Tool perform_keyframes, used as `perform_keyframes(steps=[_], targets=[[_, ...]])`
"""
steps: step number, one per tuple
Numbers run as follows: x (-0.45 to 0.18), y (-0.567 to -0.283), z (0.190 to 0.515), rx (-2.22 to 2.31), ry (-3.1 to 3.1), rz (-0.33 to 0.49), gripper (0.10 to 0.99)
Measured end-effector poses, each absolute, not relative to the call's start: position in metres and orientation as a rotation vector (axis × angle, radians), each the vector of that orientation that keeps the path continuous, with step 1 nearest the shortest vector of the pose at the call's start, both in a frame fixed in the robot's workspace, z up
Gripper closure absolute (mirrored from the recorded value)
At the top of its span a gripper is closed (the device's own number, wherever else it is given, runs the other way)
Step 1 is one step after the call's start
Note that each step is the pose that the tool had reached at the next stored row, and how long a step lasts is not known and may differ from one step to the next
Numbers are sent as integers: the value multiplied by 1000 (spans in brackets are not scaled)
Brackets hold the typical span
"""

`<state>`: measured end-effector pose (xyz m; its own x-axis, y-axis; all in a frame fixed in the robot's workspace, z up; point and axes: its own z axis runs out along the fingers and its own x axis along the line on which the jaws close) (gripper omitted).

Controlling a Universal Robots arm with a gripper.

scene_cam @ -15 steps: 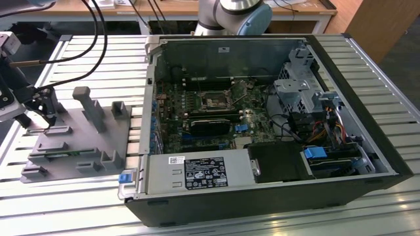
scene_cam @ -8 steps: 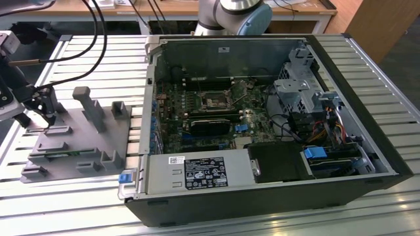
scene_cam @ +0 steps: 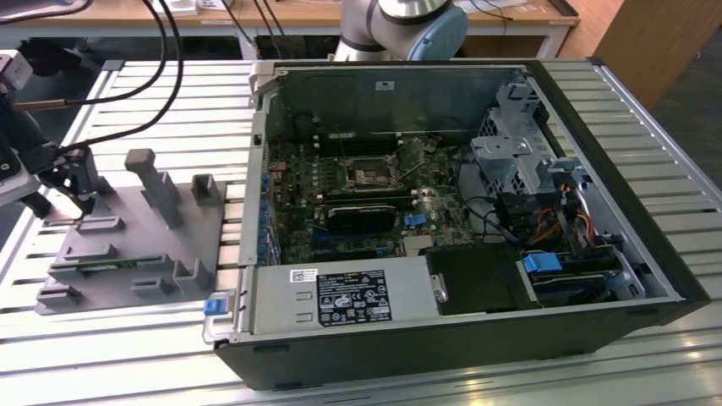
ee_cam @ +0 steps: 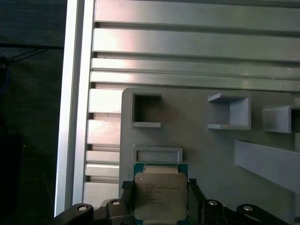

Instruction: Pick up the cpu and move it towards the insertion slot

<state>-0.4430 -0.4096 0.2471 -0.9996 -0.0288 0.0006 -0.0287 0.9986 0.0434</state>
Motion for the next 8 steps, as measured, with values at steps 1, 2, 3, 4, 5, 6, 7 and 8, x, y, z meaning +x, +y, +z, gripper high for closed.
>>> perform_keyframes(steps=[1, 2, 3, 4, 5, 6, 7, 8], targets=[[-443, -410, 247, 45, -3139, -68, 545], [-443, -410, 248, 45, -3139, -68, 545], [-443, -410, 248, 45, -3139, -68, 545], [-443, -410, 249, 45, -3139, -68, 545], [-443, -410, 249, 45, -3139, -68, 545], [-443, -410, 249, 45, -3139, -68, 545], [-443, -410, 250, 45, -3139, -68, 545], [-443, -410, 250, 45, -3139, -68, 545]])
